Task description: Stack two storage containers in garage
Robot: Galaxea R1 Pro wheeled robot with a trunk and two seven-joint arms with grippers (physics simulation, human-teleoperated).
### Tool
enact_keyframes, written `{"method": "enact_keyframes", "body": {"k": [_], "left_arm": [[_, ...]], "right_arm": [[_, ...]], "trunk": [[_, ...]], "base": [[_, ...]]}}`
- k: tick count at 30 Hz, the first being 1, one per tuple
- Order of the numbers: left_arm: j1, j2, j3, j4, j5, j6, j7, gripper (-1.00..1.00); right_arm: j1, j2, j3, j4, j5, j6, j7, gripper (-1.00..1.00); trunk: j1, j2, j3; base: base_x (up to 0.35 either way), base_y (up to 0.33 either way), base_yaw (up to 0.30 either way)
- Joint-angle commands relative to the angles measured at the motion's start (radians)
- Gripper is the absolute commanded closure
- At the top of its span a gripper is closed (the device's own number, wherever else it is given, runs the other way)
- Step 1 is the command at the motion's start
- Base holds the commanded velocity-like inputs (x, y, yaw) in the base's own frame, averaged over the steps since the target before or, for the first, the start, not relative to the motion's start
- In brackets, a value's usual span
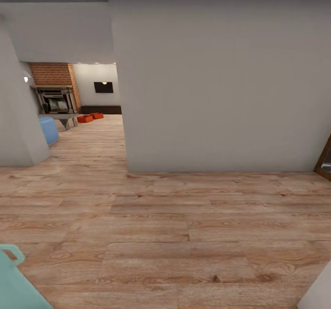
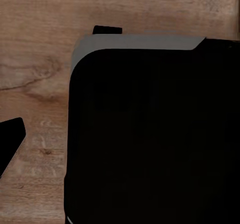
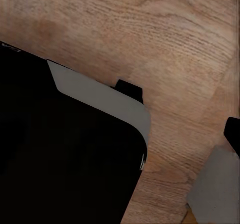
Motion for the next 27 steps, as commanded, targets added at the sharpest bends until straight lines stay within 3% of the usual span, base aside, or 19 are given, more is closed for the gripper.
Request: {"method": "enact_keyframes", "body": {"k": [1,11,27], "left_arm": [[0.000,0.000,0.000,-0.001,0.008,-0.001,0.000,-1.00],[0.000,-0.001,0.000,-0.001,0.008,-0.001,0.000,-1.00],[0.000,-0.001,0.000,-0.001,0.008,-0.001,0.000,-1.00]], "right_arm": [[-0.001,0.001,0.008,0.003,-0.009,-0.006,0.000,-1.00],[-0.001,0.001,0.008,0.003,-0.009,-0.006,0.000,-1.00],[-0.001,-0.001,0.008,0.003,-0.009,-0.007,0.000,-1.00]], "trunk": [[0.001,0.000,-0.001],[0.001,0.000,-0.001],[0.001,0.000,-0.001]], "base": [[0.322,0.000,0.000],[0.322,0.000,0.021],[0.322,0.000,0.258]]}}
